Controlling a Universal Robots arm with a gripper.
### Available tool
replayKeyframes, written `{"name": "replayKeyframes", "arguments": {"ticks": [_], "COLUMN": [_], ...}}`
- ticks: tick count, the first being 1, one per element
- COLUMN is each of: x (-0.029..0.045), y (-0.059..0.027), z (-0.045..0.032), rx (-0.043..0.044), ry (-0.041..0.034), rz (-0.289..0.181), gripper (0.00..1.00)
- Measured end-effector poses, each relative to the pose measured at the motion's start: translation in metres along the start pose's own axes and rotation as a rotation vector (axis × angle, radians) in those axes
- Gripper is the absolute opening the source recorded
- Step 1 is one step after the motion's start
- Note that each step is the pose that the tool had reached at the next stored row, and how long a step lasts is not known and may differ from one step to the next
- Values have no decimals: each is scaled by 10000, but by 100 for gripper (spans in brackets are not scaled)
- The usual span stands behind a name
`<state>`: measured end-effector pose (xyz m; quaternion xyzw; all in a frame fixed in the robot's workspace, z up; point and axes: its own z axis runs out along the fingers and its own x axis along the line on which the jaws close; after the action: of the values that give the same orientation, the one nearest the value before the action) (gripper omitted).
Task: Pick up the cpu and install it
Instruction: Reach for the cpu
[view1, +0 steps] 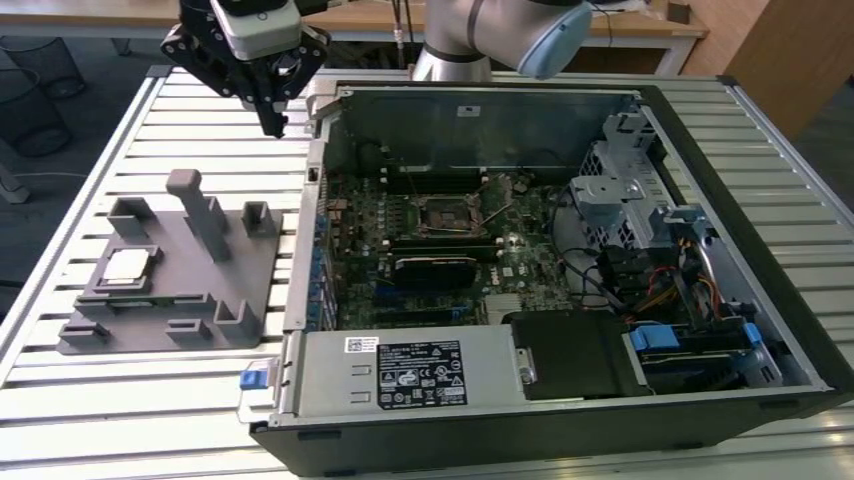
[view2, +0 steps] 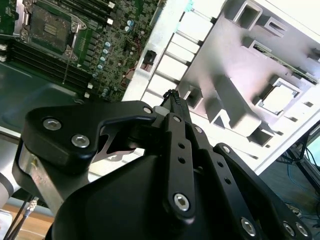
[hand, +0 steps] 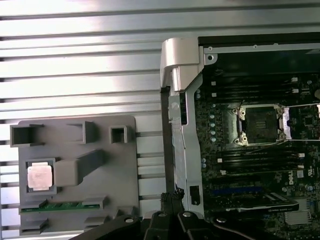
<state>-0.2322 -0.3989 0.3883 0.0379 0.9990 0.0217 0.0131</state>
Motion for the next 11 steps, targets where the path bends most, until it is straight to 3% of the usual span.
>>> {"name": "replayKeyframes", "arguments": {"ticks": [11], "x": [121], "y": [-10], "z": [9], "rx": [0], "ry": [0], "rz": [1], "gripper": [11]}}
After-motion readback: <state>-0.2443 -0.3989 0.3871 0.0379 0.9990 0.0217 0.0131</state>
